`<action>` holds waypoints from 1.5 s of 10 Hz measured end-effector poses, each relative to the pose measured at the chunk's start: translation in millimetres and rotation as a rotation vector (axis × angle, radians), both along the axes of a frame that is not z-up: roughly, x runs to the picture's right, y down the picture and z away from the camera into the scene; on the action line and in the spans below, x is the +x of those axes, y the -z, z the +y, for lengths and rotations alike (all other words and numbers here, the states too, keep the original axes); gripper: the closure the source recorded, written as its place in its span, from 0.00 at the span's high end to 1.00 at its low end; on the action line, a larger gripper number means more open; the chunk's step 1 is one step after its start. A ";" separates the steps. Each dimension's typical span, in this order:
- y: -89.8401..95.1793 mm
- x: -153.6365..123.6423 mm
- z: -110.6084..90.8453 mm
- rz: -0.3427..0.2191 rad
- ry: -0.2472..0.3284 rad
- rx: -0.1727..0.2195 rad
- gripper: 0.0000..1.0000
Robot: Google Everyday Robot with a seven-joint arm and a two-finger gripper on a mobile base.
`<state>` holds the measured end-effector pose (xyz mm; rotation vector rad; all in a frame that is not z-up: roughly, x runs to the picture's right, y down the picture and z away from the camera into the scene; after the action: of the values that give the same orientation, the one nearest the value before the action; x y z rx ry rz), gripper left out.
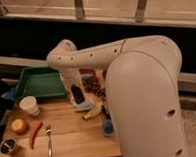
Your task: Wipe tray with eraser
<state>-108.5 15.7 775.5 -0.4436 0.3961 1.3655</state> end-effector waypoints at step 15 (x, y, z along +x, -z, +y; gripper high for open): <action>-61.2 -130.2 -126.2 -0.216 0.029 0.239 0.00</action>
<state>-238.7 -110.5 836.7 -0.3802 0.0601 1.3024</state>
